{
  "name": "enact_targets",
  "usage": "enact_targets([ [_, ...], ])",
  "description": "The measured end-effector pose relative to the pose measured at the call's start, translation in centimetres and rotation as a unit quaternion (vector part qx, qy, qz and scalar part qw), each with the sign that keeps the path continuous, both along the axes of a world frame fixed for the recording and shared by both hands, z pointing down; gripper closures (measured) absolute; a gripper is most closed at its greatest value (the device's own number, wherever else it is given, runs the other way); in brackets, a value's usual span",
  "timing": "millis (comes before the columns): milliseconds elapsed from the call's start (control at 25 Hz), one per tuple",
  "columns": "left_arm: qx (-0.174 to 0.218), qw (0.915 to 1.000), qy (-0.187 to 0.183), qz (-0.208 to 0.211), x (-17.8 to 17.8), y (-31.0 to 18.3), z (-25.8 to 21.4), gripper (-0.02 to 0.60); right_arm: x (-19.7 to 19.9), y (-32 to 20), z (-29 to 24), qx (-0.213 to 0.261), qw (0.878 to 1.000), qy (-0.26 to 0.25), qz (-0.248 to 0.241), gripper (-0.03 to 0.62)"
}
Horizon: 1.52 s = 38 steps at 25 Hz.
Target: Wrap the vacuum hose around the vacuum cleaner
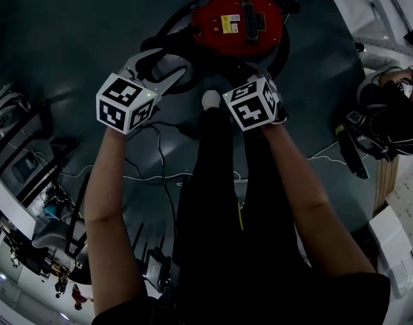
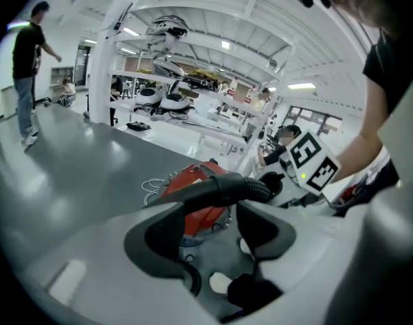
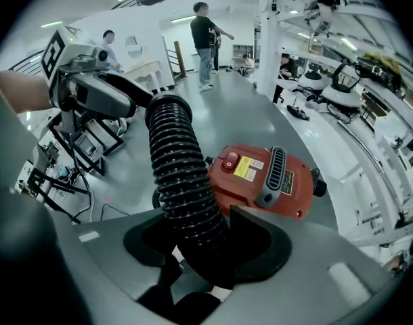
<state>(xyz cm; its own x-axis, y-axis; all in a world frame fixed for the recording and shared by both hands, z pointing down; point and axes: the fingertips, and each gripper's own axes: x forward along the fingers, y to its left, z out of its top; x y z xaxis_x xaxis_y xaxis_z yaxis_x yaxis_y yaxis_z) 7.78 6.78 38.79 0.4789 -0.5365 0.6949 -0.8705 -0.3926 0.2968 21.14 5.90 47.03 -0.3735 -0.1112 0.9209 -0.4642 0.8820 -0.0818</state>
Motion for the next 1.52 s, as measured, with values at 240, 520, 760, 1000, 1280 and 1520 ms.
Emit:
enact_targets([
  [240,-0.036,0.9984,0.03,-0.034,1.5,-0.9,1.2,0.341,-0.8,-1.6,-0.1,0.021,0.999,-0.003,0.047,0.368],
  [520,-0.028,0.999,0.014,-0.031,2.5,-2.8,2.7,0.341,-1.7,-2.5,1.3,0.033,0.996,0.023,0.078,0.368],
  [760,-0.036,0.9985,0.014,-0.04,2.4,-4.1,4.6,0.357,-2.1,-2.5,3.4,0.007,0.993,0.05,0.111,0.367],
  [1000,-0.052,0.9982,-0.019,-0.025,1.3,-4.7,6.9,0.37,-3.2,-2.6,5.4,-0.021,0.989,0.062,0.135,0.365],
  [1280,-0.061,0.9973,-0.027,-0.032,0.2,-5.4,9.5,0.379,-4.6,-2.9,7.8,-0.037,0.985,0.083,0.145,0.364],
  [1520,-0.067,0.9962,-0.035,-0.044,-0.5,-5.7,11.1,0.399,-5.2,-3.1,9.1,-0.044,0.982,0.109,0.148,0.362],
])
